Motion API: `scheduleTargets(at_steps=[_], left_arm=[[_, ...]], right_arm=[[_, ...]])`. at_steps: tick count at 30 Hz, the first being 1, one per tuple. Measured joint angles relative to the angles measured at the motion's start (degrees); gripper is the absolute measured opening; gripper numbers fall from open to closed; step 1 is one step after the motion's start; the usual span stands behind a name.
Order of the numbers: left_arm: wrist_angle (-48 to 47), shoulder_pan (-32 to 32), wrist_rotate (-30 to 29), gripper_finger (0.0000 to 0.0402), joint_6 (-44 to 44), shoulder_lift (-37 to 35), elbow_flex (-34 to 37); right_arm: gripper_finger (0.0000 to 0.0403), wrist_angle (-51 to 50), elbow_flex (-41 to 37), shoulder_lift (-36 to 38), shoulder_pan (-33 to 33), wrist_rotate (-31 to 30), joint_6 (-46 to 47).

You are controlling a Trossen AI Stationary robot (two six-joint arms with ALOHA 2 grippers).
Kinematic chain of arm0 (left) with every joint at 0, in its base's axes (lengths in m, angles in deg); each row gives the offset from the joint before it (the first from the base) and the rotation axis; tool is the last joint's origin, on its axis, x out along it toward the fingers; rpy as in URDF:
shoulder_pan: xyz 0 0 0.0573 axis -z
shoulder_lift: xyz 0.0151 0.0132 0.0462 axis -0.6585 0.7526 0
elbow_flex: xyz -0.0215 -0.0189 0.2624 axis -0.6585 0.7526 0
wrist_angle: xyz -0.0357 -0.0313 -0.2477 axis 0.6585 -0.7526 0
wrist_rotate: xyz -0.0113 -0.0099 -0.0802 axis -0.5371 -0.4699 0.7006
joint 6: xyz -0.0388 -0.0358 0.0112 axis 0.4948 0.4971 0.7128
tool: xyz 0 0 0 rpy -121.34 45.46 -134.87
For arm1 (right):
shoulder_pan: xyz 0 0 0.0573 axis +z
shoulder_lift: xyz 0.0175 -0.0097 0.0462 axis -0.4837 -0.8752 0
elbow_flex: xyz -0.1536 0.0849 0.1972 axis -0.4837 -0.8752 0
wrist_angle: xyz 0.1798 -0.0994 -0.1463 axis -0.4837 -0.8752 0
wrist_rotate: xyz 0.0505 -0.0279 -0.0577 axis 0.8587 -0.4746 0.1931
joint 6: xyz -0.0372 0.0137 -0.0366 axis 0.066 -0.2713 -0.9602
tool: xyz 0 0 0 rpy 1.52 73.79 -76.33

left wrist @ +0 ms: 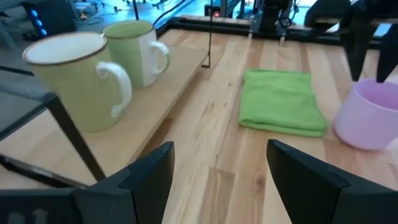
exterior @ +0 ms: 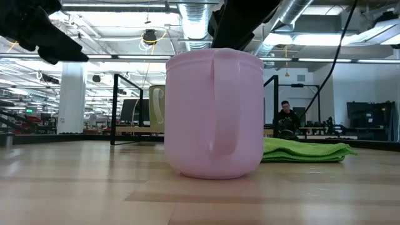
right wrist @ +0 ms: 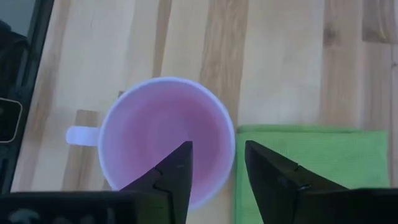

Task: Stack small to large cups/mugs on shelf
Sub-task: Put the purple mug on the shelf

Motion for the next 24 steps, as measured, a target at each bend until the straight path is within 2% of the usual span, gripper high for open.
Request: scheduleTargets(at_steps=[12, 17, 24], left_arm=[[-1.6, 0.0, -0.2, 0.0247, 1.5, 0.0, 0.0], [-1.6, 0.0, -0.2, 0.0247, 1.4, 0.0, 0.0], [-1.6, 0.0, -0.1, 0.0247, 1.5, 0.0, 0.0]], right_arm=[[0.0152, 1.5, 0.1, -1.5, -0.6, 1.5, 0.9], [0.0146, 1.9, 0.0, -2.5, -1.5, 5.0, 1.1], [0.0129, 2.3, 0.0, -2.4, -1.6, 5.1, 1.1]])
